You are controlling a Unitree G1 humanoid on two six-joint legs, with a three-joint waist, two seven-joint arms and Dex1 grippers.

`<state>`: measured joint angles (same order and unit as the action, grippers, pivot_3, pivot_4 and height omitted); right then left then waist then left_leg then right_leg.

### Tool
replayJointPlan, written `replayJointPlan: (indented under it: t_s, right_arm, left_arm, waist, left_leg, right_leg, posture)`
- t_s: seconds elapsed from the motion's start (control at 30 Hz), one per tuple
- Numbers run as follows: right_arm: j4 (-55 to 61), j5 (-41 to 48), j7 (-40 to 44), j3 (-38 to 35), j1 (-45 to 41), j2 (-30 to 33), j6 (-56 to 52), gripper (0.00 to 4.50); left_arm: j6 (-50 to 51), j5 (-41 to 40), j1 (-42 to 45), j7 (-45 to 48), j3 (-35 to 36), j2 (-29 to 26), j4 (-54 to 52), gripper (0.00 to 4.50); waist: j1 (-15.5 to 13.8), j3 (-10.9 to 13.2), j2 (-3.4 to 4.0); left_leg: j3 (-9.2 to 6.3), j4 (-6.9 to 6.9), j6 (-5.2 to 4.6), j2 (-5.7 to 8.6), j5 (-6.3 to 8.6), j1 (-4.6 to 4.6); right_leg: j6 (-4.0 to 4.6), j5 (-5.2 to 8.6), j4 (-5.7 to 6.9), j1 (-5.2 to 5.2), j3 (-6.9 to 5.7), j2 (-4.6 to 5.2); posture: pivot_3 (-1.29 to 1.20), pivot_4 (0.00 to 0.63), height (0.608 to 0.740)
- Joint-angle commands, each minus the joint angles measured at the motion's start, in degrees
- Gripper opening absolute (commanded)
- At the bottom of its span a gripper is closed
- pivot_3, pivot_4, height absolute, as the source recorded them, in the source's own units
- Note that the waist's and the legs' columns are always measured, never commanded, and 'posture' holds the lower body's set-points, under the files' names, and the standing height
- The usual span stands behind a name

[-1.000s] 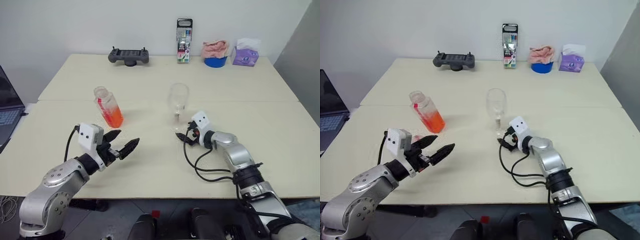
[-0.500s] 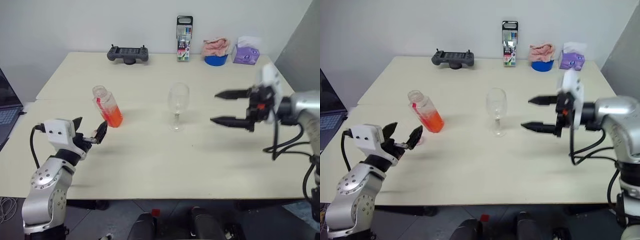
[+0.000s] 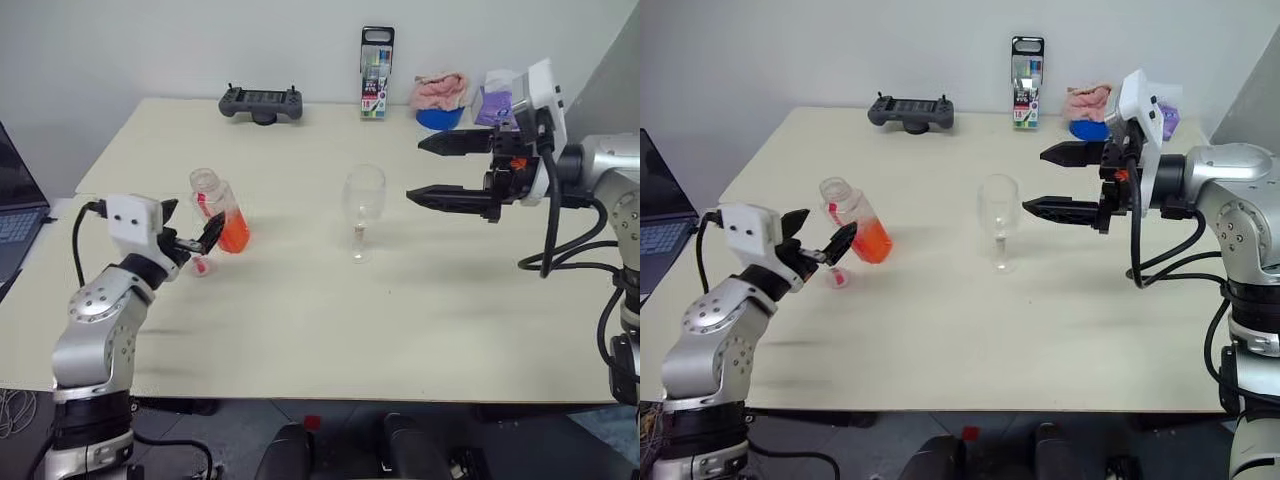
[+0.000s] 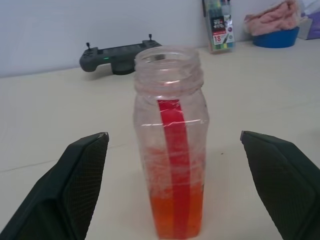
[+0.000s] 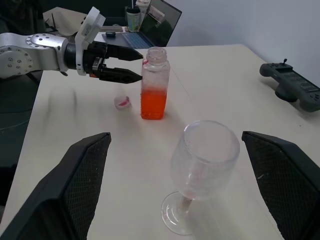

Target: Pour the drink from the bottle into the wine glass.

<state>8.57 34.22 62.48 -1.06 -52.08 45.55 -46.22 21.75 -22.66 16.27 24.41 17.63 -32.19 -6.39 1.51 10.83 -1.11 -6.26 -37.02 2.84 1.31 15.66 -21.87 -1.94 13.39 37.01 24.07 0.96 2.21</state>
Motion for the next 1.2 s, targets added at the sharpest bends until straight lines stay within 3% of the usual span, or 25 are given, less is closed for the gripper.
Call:
replayJointPlan:
  t_s: [0.03,0.83,0.93,1.1,1.2]
  right_arm:
    - [0.50,-0.57,0.27,-0.64,-0.98,0.82,1.84,4.47]
    - [1.97,-3.95,-1.12,1.68,1.19,0.83,2.93,4.47]
    - [2.00,-3.99,-1.65,1.51,1.18,0.63,3.01,4.50]
    - [2.87,-4.95,-3.71,0.39,2.83,0.30,5.00,4.50]
    - [4.56,-4.76,-6.15,-1.83,5.92,-0.16,6.22,4.50]
  left_arm:
    - [-1.29,1.38,2.76,-0.17,-0.92,0.34,1.97,4.50]
    - [-14.29,6.89,15.77,1.72,-3.76,3.45,23.02,4.50]
    - [-14.98,7.00,16.05,2.03,-3.83,3.53,23.81,3.92]
    - [-16.55,7.46,17.49,2.70,-3.77,3.21,25.68,2.27]
    - [-17.23,7.61,19.57,3.46,-3.69,2.47,27.27,1.80]
  waist:
    - [-0.04,0.00,0.00]
    - [-0.01,0.00,0.00]
    - [-0.02,0.00,0.00]
    - [-0.02,-0.01,-0.01]
    - [-0.02,-0.02,-0.03]
  left_leg:
    - [0.00,0.00,0.01,0.00,-0.01,-0.07]
    - [0.02,-0.03,0.02,0.05,-0.01,-0.06]
    - [0.01,-0.04,0.02,0.05,-0.01,-0.06]
    - [0.01,-0.06,0.02,0.06,-0.01,-0.06]
    - [-0.01,-0.06,0.02,0.06,-0.01,-0.07]
  right_leg:
    - [0.00,-0.01,0.00,0.07,-0.02,0.00]
    - [0.00,-0.02,0.05,0.09,-0.04,0.01]
    - [0.00,-0.02,0.08,0.09,-0.04,0.01]
    - [0.00,-0.02,0.09,0.08,-0.03,0.01]
    - [0.00,-0.02,0.09,0.08,-0.07,-0.01]
  posture:
    - [0.00,0.150,0.740]
    - [0.00,0.150,0.740]
    - [0.00,0.150,0.740]
    - [0.00,0.150,0.740]
    - [0.00,0.150,0.740]
